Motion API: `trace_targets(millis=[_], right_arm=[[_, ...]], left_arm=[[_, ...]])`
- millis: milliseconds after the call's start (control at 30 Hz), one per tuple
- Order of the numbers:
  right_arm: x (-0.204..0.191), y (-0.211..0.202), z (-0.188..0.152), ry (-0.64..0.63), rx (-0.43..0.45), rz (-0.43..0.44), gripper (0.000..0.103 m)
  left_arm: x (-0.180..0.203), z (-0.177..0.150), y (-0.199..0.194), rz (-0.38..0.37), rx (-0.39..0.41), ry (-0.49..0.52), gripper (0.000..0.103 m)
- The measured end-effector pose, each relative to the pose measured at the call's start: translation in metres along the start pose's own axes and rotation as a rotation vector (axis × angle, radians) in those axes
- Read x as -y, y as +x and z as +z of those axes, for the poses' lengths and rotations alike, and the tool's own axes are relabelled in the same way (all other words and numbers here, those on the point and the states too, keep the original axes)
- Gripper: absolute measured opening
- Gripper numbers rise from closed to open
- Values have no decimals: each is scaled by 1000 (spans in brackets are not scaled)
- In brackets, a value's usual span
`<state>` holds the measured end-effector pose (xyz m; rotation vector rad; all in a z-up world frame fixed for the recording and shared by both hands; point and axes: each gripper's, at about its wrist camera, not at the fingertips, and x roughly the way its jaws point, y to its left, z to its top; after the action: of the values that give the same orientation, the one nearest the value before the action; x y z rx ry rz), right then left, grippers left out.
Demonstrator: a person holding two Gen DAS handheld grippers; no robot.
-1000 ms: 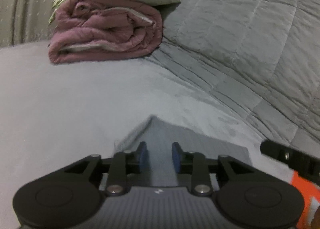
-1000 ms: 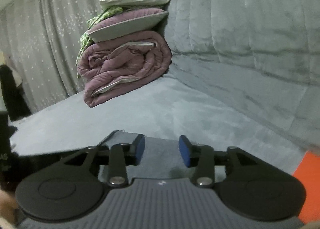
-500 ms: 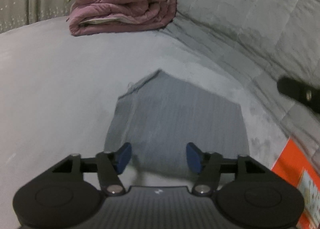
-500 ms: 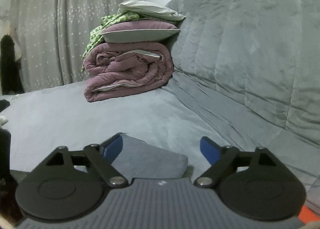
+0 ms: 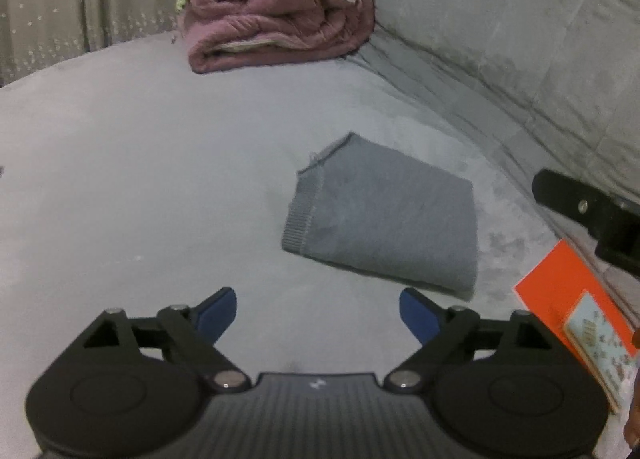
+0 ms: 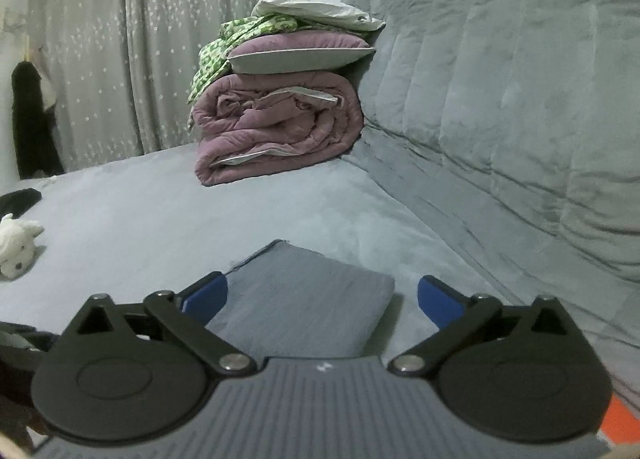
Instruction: Fold clothes
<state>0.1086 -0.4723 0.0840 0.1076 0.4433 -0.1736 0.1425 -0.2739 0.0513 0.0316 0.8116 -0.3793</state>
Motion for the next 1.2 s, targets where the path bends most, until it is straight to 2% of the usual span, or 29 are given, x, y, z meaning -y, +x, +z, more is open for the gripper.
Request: trace_targets(millis=[200, 400, 500, 633, 733, 900, 1200], right_arm=[[-25, -46, 11, -10, -54, -40, 103], [-42, -84, 16, 10, -93, -83, 103], [-42, -97, 15, 63, -114, -106, 103], [-48, -113, 5, 97, -130, -153, 103], [-58, -120, -7, 95, -115, -139, 103], [-71, -105, -14, 39, -157, -118, 103], [-71, -98, -24, 34, -174, -156, 103]], left_arm=[[-4, -9, -65, 4, 17, -52, 102], [-7, -18, -115, 34, 26, -51, 102], [-10, -24, -127, 54, 0, -54, 102], [-16, -33, -133, 68, -27, -58, 102], [-19, -37, -129, 83, -37, -57, 102], [-21, -39, -119, 111, -41, -55, 103], [-17, -40, -104, 117, -57, -6, 103]])
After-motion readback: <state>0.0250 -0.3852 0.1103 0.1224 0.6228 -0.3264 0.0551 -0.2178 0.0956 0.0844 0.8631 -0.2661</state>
